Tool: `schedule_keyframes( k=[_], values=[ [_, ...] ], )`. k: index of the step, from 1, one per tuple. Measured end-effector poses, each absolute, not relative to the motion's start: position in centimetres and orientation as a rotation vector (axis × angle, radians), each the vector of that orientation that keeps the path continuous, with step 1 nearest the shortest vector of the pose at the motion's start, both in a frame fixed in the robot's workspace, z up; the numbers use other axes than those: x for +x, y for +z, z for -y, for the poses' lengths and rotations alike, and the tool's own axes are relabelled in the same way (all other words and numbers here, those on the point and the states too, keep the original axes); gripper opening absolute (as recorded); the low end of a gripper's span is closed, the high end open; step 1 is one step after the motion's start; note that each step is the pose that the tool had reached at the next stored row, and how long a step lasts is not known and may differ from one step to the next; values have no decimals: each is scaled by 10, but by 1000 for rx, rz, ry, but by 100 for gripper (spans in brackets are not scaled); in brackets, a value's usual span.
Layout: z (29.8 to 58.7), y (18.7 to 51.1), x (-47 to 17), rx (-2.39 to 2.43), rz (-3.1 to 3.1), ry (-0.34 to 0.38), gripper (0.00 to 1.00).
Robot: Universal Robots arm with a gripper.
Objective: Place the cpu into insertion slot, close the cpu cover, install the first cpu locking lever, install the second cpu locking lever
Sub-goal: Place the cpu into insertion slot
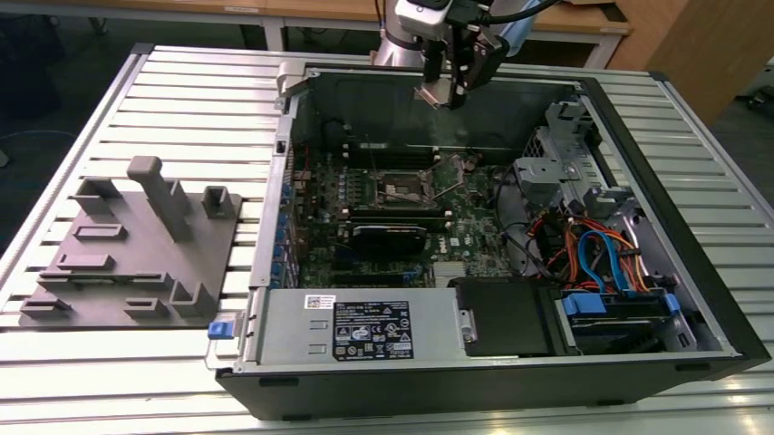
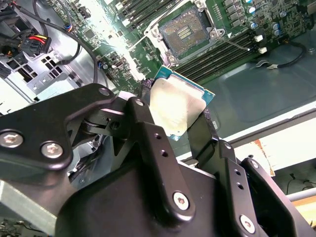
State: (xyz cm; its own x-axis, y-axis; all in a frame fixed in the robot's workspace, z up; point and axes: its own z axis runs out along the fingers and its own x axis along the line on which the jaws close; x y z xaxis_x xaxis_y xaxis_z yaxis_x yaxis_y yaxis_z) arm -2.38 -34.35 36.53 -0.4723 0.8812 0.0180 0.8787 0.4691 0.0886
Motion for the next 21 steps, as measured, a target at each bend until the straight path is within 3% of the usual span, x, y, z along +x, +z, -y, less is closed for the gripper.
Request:
schedule_keyframes(
  k=[21],
  values=[
    [343, 363, -24, 1858, -2482, 127, 54]
  ],
)
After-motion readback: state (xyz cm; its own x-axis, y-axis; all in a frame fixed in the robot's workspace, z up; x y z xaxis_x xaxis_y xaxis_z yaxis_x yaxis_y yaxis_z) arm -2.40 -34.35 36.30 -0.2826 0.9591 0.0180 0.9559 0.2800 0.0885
